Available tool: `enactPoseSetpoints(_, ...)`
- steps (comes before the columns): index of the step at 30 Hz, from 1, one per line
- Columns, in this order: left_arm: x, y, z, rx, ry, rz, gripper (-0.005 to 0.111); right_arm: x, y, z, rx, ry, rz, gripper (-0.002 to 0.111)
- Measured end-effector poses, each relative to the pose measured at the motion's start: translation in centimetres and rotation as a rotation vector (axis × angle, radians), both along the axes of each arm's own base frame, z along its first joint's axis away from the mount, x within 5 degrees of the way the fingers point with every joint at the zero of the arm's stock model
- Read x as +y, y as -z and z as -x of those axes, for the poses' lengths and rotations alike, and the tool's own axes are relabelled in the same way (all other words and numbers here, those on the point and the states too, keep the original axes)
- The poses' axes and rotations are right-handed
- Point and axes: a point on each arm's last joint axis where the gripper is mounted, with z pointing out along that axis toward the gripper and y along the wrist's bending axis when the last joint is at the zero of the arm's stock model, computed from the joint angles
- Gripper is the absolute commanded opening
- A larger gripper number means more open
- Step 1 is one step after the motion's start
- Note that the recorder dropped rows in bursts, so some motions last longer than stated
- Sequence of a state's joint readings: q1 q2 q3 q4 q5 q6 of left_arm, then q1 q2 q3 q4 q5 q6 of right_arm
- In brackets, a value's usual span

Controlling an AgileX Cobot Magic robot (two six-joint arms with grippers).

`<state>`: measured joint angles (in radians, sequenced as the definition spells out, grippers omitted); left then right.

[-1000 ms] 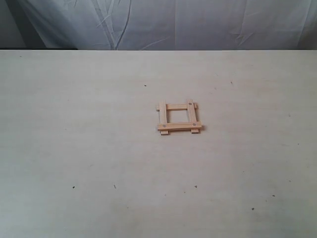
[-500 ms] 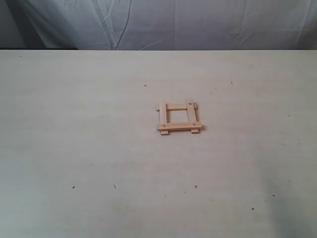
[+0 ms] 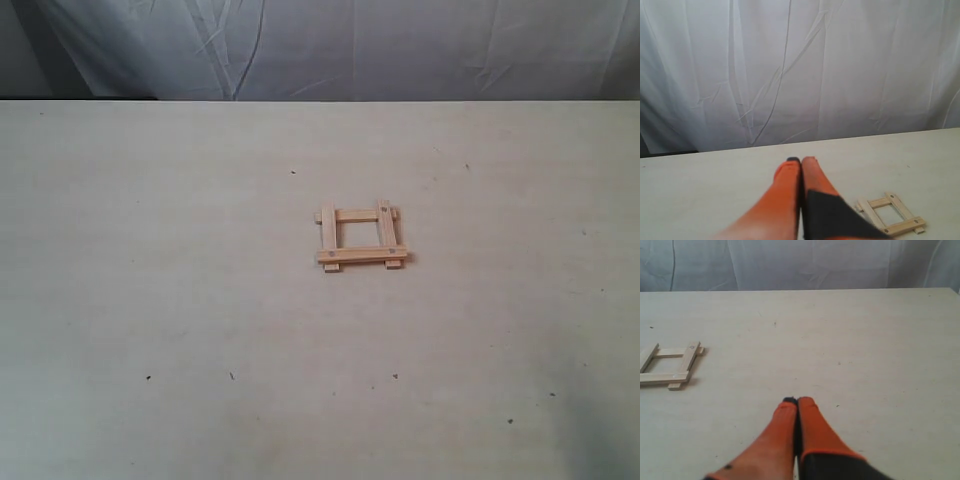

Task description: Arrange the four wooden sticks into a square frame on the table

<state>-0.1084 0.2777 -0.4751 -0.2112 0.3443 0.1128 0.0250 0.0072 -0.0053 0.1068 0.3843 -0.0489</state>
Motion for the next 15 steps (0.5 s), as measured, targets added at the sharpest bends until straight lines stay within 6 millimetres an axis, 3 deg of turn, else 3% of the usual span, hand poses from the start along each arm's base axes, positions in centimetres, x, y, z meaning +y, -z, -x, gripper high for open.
enactPoseSetpoints(15, 0.08, 0.00, -0.01, -0.004, -0.007, -0.024, 0.000, 0.06, -0.07, -0.02, -0.006, 0.003, -0.030, 0.000)
